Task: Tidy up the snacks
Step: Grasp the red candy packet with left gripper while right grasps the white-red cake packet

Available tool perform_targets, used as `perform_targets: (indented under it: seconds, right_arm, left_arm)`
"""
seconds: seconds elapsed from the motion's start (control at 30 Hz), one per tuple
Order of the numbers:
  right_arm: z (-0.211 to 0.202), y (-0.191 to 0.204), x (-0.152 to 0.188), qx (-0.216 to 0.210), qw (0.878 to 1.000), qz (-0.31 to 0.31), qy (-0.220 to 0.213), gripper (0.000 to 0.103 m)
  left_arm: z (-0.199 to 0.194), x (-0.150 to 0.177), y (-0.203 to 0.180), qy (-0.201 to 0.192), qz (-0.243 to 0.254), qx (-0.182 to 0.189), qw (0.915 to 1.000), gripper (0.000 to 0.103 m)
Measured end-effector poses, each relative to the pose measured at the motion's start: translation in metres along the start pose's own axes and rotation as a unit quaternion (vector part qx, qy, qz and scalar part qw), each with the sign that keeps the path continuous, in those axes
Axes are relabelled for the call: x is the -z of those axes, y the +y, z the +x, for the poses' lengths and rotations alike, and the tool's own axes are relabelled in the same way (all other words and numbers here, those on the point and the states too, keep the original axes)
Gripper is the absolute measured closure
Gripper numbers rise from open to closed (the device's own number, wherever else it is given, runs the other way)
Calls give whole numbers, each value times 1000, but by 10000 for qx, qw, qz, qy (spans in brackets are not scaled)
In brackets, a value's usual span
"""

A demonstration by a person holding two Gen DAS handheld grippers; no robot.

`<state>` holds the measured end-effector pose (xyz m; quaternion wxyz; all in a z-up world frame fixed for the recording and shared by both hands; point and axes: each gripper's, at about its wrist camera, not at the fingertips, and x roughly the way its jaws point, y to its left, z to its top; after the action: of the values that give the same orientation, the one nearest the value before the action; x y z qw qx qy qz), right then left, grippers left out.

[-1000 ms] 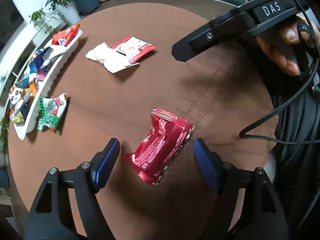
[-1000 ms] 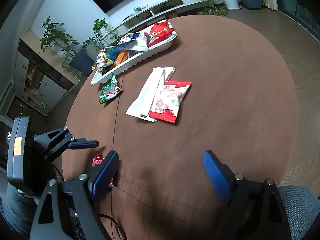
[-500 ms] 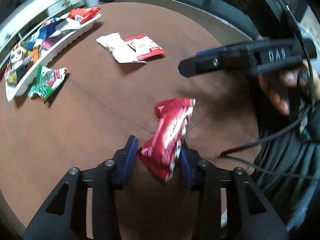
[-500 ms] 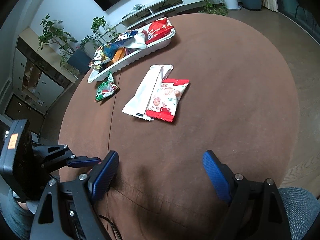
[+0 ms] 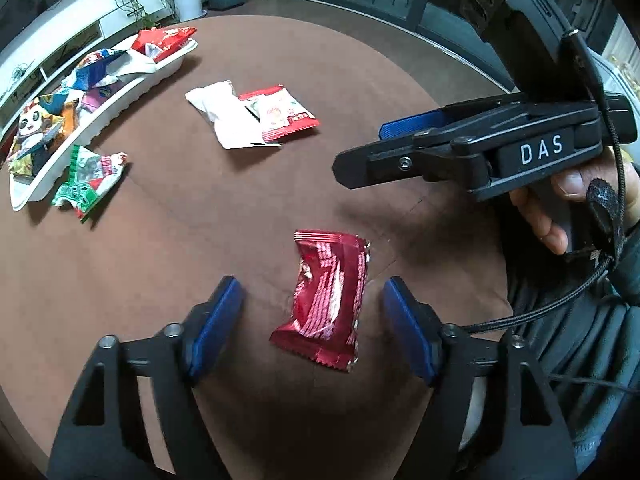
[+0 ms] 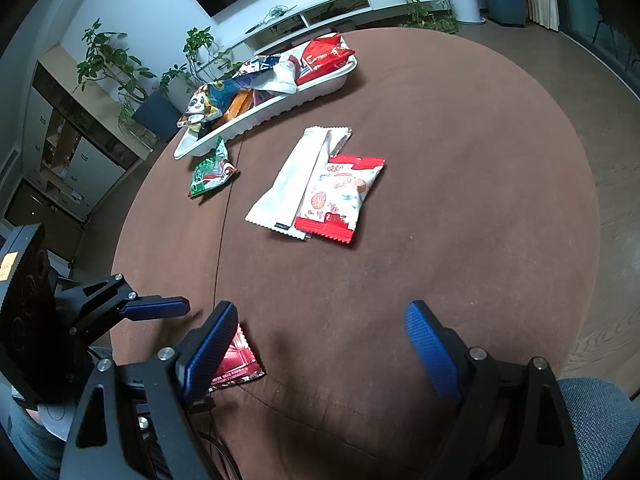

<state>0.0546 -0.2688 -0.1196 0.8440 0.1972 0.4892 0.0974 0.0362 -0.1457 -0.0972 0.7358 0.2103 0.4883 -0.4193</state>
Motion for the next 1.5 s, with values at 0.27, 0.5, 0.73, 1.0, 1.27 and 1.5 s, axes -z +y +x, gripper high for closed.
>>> perform_targets:
  seconds: [0.27,0.5,0.73,1.0,1.27,1.5]
  right_arm:
    - [3,4,-18,188,9996,-187,-133,16]
    - [25,6,-41,551,9972,-496,-22,25]
    - [35,9,-60,750,9953,-613,11,27]
    - [38,11,-64,1390,9844,-1077,98,62]
    - [39,9,-66,1487,9796,-1331,241,59]
    - [40,10,-70,1469,9782,-1434,329,67]
  left_arm:
    - [1,3,2,-68,-365,-172,9992,76]
    - [-12,27,37,-280,-1198,-325,9919,76]
    - [-27,47,69,-418,-1736,-824,9805,76]
    - [-29,54,68,-556,-1855,-874,9772,75]
    - [-28,51,69,-603,-1949,-916,9747,75]
    - [-29,51,70,-604,-2042,-902,9729,76]
